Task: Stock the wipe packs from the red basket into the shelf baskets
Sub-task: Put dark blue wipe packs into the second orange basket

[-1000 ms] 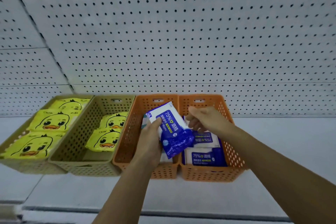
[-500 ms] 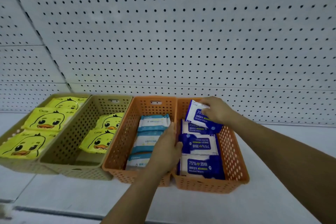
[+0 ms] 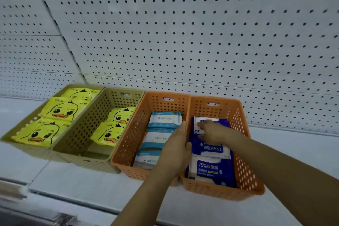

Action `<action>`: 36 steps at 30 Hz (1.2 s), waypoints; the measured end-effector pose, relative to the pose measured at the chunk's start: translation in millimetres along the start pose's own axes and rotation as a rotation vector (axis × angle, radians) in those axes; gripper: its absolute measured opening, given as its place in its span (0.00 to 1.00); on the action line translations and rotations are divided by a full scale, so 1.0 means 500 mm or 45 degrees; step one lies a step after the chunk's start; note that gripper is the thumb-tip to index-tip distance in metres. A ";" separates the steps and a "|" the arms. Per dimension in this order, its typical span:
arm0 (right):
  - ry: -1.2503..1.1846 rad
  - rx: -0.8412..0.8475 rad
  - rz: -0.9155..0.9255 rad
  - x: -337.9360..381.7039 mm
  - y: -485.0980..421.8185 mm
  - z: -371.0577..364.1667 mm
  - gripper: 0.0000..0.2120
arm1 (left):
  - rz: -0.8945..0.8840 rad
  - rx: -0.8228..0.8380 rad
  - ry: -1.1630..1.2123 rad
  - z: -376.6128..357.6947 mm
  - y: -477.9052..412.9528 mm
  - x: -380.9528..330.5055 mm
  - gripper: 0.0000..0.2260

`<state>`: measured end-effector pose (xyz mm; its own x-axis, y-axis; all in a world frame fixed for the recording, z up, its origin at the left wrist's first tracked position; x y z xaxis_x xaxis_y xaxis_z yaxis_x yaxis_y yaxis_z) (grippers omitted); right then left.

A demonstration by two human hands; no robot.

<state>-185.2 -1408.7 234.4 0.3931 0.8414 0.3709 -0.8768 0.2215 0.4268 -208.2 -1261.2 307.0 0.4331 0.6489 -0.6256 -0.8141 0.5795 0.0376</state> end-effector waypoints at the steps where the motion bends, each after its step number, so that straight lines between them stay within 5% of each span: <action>1: -0.029 0.114 -0.055 -0.013 0.002 -0.025 0.31 | 0.003 -0.003 -0.015 0.000 -0.001 0.002 0.26; 5: -0.089 0.167 -0.084 -0.023 0.018 -0.023 0.33 | 0.008 0.017 -0.014 -0.005 -0.008 0.005 0.23; 11: -0.540 -0.050 -0.014 0.050 0.142 0.007 0.28 | -0.027 0.104 -0.061 -0.001 0.000 0.002 0.21; 17: -0.490 -0.514 0.074 0.125 0.331 -0.041 0.22 | -0.354 -0.242 -0.824 0.067 0.133 0.022 0.19; 20: -0.391 -0.932 0.268 0.192 0.426 -0.081 0.22 | -0.532 -0.481 -0.720 0.107 0.257 0.085 0.22; 24: -0.548 -1.131 0.400 0.297 0.522 -0.202 0.19 | -0.446 -0.401 -0.560 0.137 0.403 0.231 0.25; 30: -0.689 -0.896 0.339 0.482 0.580 -0.469 0.19 | -0.159 -0.130 -0.521 0.182 0.634 0.479 0.25; 36: -0.670 -0.587 0.317 0.657 0.581 -0.680 0.16 | 0.115 -0.086 -0.437 0.261 0.836 0.725 0.22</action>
<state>-405.2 -900.5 199.9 0.1469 0.5719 0.8071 -0.9390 0.3372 -0.0681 -341.2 -719.3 197.7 0.4538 0.8302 -0.3238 -0.8736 0.4861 0.0219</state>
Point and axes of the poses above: each hand's wrist, its own y-axis away from the middle knuckle, its own z-axis out of the back of the hand, x = y × z, the point moved 10 cm from there along -y, towards the middle knuckle, and after that the axes turned 14 degrees about -y, right-handed, at the moved point
